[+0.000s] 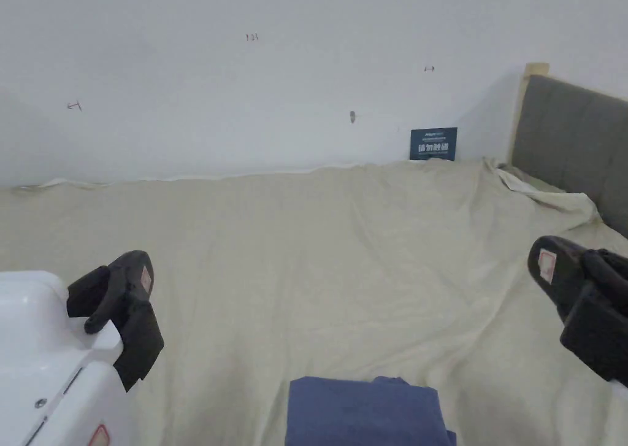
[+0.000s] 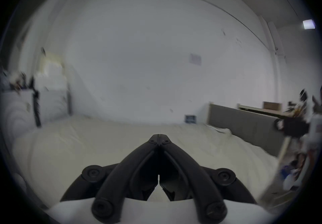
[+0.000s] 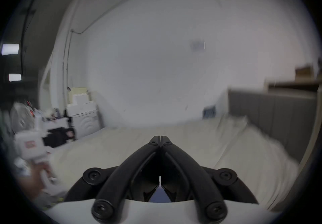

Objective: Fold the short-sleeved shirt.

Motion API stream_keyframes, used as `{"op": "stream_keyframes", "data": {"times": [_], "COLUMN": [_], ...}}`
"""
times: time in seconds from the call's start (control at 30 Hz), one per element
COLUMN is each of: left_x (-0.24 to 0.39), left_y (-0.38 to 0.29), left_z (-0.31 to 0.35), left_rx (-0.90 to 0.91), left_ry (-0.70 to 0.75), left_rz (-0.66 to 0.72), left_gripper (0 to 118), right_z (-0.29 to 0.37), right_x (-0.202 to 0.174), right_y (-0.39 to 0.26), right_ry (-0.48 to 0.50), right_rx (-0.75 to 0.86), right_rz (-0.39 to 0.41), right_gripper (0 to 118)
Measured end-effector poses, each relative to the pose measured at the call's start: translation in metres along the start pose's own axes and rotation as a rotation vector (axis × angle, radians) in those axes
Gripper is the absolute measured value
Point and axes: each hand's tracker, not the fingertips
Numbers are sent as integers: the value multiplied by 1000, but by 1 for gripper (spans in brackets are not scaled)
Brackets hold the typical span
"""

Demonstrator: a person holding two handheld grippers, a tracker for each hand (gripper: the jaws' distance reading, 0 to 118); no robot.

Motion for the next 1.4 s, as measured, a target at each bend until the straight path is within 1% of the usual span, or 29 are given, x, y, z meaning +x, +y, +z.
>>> {"op": "stream_keyframes", "data": {"times": [0.03, 0.07, 0.1, 0.13, 0.17, 0.2, 0.23, 0.27, 0.3, 0.43, 0.57, 0.67, 0.77, 0.93, 1.07, 1.13, 1.17, 1.23, 1.27, 1.3, 1.33, 1.37, 1.4], "left_x": [-2, -5, -8, -9, -10, -9, -7, -6, -4, 0, 3, 3, 3, 1, 1, 0, -1, -7, -9, -10, -10, -10, -11], "left_y": [-3, -8, -13, -18, -28, -36, -44, -49, -53, -59, -58, -55, -54, -53, -51, -49, -48, -48, -49, -51, -53, -56, -59], "left_z": [4, 8, 8, 6, 3, 1, -1, -1, 0, 8, 4, 1, -1, -4, -7, -8, -9, -13, -16, -19, -21, -23, -25], "left_rx": [22, 30, 16, 0, -6, -25, -48, -63, -60, -91, -96, -99, -98, -93, -94, -102, -106, -131, -156, -174, -186, -202, -216], "left_ry": [34, 51, 40, 52, 72, 110, 141, 136, 127, 111, 108, 104, 109, 113, 104, 91, 85, 42, 22, 24, 32, 35, 34], "left_rz": [-24, -18, -5, 3, -12, -46, -78, -84, -70, -35, -44, -27, -20, -28, -66, -72, -77, -51, -25, -14, -13, -18, -20], "left_gripper": [0, 0, 0, 0, 0, 0, 0, 0, 0, 0, 0, 0, 0, 0, 0, 0, 0, 0, 0, 0, 0, 0, 0], "right_z": [5, 7, 5, -1, -8, -11, -12, -6, -1, 7, 5, 4, 3, 2, -6, -20, -32, -62, -85, -111, -130, -148, -159], "right_x": [-8, -13, -17, -17, -17, -19, -18, -18, -19, -15, -9, -8, -7, -4, -1, 0, 2, 7, 12, 19, 24, 27, 29], "right_y": [-3, -9, -15, -23, -33, -43, -56, -66, -72, -76, -71, -69, -71, -73, -71, -67, -64, -65, -71, -84, -97, -118, -139], "right_ry": [-59, -111, -129, -119, -118, -162, -216, -255, -275, -276, -297, -301, -304, -299, -295, -261, -193, -25, 79, 181, 239, 245, 207], "right_rx": [68, 114, 112, 53, -34, -80, -75, -32, -14, -40, -38, -35, -35, -41, -59, -83, -125, -286, -427, -624, -768, -917, -997], "right_rz": [41, 58, 55, 50, 64, 92, 123, 148, 163, 143, 132, 114, 111, 92, 101, 121, 119, 65, 11, -70, -147, -217, -224], "right_gripper": [0, 0, 0, 0, 0, 0, 0, 0, 0, 0, 0, 0, 0, 0, 0, 0, 0, 0, 0, 0, 0, 0, 0]}}
